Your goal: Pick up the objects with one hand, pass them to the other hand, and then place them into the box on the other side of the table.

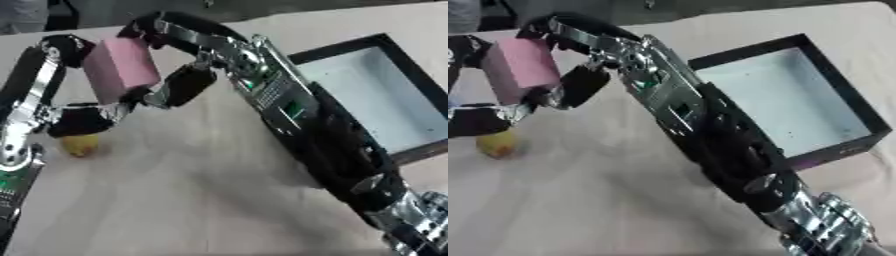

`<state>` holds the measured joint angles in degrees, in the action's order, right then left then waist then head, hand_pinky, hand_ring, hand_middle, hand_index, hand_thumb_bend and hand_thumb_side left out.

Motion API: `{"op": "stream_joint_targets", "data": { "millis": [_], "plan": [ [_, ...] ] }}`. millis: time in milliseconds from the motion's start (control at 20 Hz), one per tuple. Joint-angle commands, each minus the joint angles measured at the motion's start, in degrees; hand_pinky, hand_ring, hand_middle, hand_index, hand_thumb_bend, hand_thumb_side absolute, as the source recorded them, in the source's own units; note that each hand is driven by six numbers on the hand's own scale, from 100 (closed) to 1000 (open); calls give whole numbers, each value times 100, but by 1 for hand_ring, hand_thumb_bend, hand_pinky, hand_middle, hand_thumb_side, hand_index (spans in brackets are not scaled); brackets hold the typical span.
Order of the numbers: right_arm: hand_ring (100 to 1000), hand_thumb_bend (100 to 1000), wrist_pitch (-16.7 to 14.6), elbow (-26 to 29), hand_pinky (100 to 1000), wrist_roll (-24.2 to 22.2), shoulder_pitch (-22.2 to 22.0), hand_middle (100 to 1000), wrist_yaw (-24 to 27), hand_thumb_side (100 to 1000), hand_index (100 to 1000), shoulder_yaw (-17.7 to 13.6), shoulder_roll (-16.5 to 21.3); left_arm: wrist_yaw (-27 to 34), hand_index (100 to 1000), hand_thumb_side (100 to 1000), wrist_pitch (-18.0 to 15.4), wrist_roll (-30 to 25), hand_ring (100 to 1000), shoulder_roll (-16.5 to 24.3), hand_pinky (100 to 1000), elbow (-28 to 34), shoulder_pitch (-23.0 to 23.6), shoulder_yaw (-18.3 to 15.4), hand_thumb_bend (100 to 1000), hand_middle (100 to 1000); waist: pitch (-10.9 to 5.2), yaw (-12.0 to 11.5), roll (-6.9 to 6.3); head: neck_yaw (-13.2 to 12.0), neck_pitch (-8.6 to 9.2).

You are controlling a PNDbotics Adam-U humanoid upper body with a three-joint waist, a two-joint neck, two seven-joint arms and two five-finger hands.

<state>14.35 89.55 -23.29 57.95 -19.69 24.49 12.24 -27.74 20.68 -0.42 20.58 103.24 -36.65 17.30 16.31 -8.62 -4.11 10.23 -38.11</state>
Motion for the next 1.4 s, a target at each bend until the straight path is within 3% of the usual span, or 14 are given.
{"op": "stream_joint_targets", "data": {
  "millis": [50,200,450,550,600,650,750,900,1400],
  "plan": [
    [788,100,74,66,862,189,114,676,223,100,668,-17,21,-6,470,109,-9,-37,711,82,776,115,-82,-28,230,600,-93,-2,-26,3,45],
    [777,100,94,75,860,204,117,655,348,100,652,3,29,-29,472,108,-4,-64,711,87,776,111,-75,-26,231,600,-92,0,-27,0,50],
    [722,100,87,90,841,166,119,534,419,100,546,12,34,-30,511,111,12,-63,713,79,778,123,-73,-30,224,609,-86,-7,-26,10,73],
    [691,100,107,84,832,223,115,475,445,100,484,-7,39,-10,685,150,19,-35,739,88,792,126,-64,-35,330,680,-85,-6,-25,11,69],
    [686,100,128,81,830,268,114,465,468,100,474,-18,45,-16,724,169,30,-17,751,98,800,119,-54,-41,361,699,-86,-4,-23,9,61],
    [679,100,149,83,829,308,116,450,496,100,459,-25,54,-32,796,263,44,0,777,112,817,108,-43,-49,462,736,-87,-3,-21,8,56],
    [672,100,176,97,826,364,126,440,555,100,451,-38,92,-112,838,376,97,33,795,159,829,73,-12,-80,578,755,-89,-5,-15,3,45],
    [669,100,207,144,825,427,138,437,626,100,448,-80,184,-196,850,431,235,68,801,247,834,12,71,-163,667,760,-101,-1,-9,22,16],
    [661,100,419,461,822,624,-101,438,966,100,448,-385,838,136,830,429,550,288,796,678,826,0,403,-472,629,744,-154,119,-4,117,-69]
  ]
}}
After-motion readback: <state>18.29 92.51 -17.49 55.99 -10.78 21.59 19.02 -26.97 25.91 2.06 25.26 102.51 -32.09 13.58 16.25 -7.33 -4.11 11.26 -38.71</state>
